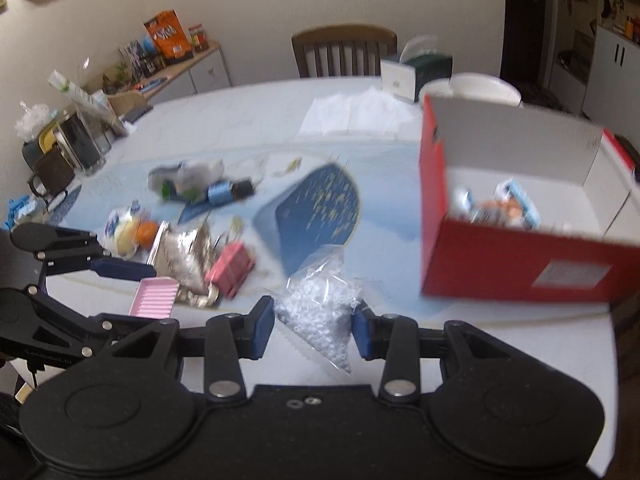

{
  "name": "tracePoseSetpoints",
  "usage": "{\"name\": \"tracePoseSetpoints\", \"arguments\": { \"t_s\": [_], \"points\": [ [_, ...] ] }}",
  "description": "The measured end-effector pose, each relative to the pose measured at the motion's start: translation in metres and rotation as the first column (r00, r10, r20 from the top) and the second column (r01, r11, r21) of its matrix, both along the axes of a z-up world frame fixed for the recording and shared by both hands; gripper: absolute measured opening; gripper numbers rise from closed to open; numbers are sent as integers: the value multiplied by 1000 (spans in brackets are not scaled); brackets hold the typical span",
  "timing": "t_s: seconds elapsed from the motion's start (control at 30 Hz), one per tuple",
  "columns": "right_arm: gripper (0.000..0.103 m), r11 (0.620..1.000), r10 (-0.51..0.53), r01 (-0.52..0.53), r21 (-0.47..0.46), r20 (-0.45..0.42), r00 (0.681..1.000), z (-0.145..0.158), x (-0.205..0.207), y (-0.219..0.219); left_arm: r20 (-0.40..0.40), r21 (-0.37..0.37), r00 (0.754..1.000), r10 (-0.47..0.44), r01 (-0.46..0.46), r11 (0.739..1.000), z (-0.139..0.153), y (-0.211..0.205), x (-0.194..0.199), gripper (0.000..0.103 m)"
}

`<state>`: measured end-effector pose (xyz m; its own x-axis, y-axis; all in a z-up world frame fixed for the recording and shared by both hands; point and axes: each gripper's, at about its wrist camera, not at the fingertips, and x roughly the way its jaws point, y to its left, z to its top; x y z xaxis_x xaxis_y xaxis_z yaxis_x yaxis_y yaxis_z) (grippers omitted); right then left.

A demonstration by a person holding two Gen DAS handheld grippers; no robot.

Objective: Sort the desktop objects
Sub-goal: 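Carry the pink pad with the left tool while the right tool carries the bead bag to the box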

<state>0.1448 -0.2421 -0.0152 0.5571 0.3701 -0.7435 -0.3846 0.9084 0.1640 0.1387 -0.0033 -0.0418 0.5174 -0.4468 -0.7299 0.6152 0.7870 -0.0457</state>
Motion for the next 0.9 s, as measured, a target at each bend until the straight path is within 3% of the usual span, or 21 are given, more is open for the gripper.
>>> {"name": "tracePoseSetpoints", "arguments": {
  "t_s": [0.43,0.9],
  "points": [
    [39,998,46,-42,-42,101,994,44,69,-76,55,-1,995,79,-79,997,28,-65,37,55],
    [39,997,66,-61,-54,93,993,36,125,-131,90,15,994,69,-71,997,48,-139,90,55]
  ]
}}
